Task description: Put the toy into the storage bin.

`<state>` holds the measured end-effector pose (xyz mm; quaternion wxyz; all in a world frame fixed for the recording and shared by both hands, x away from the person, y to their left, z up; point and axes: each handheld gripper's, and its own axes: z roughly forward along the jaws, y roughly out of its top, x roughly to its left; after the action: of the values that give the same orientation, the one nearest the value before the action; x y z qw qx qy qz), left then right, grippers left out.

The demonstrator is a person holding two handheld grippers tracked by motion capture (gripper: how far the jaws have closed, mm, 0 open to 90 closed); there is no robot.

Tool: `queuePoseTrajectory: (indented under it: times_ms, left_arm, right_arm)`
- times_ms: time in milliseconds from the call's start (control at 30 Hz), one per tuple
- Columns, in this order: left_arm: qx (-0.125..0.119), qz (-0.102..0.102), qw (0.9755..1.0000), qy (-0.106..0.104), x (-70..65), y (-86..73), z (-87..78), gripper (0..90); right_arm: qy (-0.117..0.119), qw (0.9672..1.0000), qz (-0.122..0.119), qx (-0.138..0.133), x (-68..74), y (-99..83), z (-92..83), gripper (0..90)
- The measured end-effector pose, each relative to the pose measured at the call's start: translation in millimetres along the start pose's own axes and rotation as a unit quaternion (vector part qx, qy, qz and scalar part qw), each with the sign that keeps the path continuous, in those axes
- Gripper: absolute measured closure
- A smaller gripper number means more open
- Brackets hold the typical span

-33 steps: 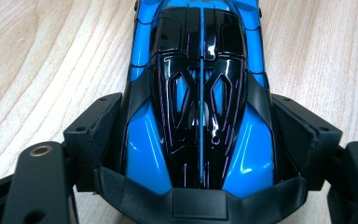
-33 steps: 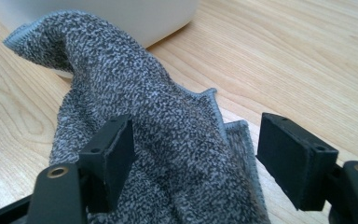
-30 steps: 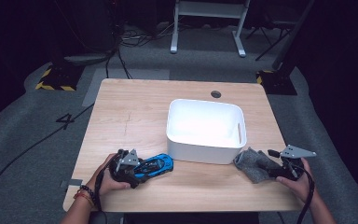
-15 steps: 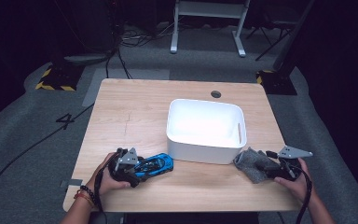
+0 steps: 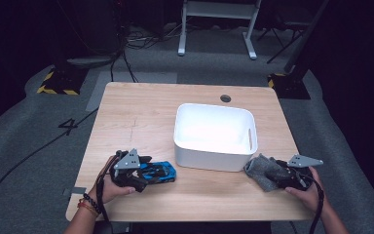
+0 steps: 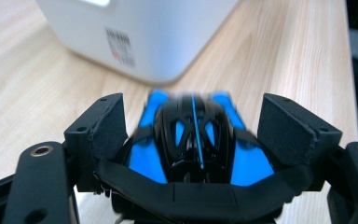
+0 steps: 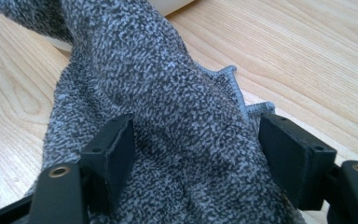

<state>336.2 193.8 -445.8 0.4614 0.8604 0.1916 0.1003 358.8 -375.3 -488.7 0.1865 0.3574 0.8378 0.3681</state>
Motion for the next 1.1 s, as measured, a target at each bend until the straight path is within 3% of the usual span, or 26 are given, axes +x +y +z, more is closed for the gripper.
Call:
queuePoseTrajectory:
  times_ms: [333,700,900,1100]
  left_arm:
    - [-0.036,0.002,0.9991,0.022,1.7,10.4,-11.0,24.4]
    - [-0.042,0.008,0.9986,0.031,1.3,23.6,-12.3,24.4]
    - [-0.053,0.012,0.9978,0.039,2.0,36.1,-21.6,24.4]
    - [-0.049,0.018,0.9978,0.04,3.1,49.5,-27.1,24.5]
  right_arm:
    - [0.005,1.0,-0.003,0.006,2.9,0.5,3.0,27.9]
    - [0.009,0.9999,0.001,0.006,3.1,-0.7,3.9,28.1]
    - [0.01,0.9999,0.007,0.005,2.7,-1.6,4.5,28.1]
    - [0.011,0.9999,0.009,0.004,2.2,-2.5,4.9,28.0]
